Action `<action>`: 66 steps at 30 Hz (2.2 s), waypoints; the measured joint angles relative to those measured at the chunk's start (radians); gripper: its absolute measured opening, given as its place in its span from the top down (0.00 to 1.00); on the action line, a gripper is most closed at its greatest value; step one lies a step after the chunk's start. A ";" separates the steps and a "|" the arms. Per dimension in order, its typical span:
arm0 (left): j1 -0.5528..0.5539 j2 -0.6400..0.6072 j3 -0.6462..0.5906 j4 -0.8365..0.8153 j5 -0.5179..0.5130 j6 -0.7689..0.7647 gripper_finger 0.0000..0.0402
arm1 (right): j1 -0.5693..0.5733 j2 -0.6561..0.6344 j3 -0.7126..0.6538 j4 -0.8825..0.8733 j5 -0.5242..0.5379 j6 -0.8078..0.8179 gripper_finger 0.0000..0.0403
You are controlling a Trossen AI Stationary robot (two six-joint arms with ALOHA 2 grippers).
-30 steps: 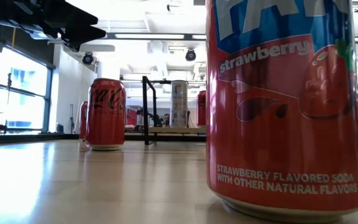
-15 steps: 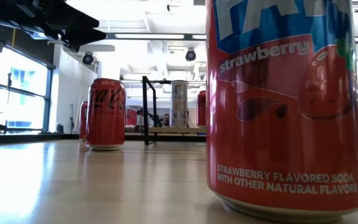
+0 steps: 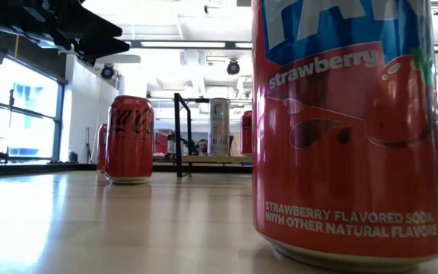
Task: Place canned beverage on shelf
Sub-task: Put the bottom can on the shelf
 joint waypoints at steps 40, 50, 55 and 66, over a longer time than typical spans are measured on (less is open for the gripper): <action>0.001 0.034 0.001 -0.012 -0.148 0.072 0.49 | 0.649 -0.311 -0.245 -0.340 0.467 0.528 1.00; 0.000 0.093 0.001 0.021 -0.104 0.039 0.49 | 1.279 -0.311 -0.390 0.097 0.631 0.829 0.99; 0.000 0.119 0.001 0.019 -0.078 -0.003 0.49 | 1.467 -0.235 -0.351 0.164 0.701 0.843 0.88; 0.000 0.171 0.001 0.024 -0.078 -0.060 0.49 | 1.630 0.006 -0.164 0.208 0.801 0.897 0.29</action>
